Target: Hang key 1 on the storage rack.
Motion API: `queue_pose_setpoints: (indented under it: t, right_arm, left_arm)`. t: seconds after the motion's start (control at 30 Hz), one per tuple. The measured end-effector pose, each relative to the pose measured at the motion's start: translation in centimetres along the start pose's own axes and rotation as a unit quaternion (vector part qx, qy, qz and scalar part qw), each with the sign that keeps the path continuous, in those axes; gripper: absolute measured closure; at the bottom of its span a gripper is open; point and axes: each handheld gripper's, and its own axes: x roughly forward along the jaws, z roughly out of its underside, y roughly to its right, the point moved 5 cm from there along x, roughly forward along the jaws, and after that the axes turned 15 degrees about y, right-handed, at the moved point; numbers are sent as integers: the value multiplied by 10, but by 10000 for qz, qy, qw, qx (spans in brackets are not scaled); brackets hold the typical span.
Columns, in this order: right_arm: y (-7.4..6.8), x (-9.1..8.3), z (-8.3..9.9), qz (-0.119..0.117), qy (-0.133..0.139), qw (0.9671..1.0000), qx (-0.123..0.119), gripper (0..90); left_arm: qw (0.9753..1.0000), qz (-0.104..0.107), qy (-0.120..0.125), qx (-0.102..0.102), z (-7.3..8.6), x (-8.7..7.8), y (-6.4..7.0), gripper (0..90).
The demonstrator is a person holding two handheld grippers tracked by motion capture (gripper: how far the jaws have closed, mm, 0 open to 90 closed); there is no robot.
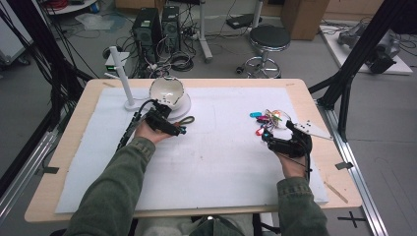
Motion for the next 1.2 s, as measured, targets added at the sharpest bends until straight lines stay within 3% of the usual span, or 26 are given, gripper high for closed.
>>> queue_pose_setpoints:
  t: [0.23, 0.43, 0.53, 0.57, 0.83, 0.97, 1.1, 1.17, 1.2]
  right_arm:
    - [0, 0, 0, -12, 1, 10000, 1, 5]
    - [0, 1, 0, -26, 3, 10000, -25, 5]
    - [0, 1, 1, -32, -14, 10000, -5, 5]
    - [0, 1, 1, -33, -11, 10000, -13, 5]
    - [0, 1, 0, -18, -6, 10000, -16, 5]
    - [-1, 1, 0, -21, -9, 10000, -20, 5]
    - [0, 1, 0, -18, 5, 10000, -36, 5]
    - [0, 1, 0, -20, 4, 10000, -36, 5]
    - [0, 1, 0, -19, 4, 10000, -38, 5]
  left_arm:
    - [9997, 54, -201, 128, 6, 10, 1, 83]
    - [9992, 18, -377, 113, 12, 14, -2, 130]
    - [9992, -47, -384, 138, 12, 13, -4, 205]
    - [9991, -68, -408, 137, 13, 13, -5, 293]
    - [9980, -180, -539, 279, 18, 14, -10, 484]
    - [9981, -103, -552, 268, 19, 13, -12, 681]
    - [9973, -97, -572, 444, 18, 13, -10, 714]
    - [9974, -113, -574, 423, 18, 12, -10, 723]
    - [9978, -85, -570, 320, 18, 12, -11, 737]
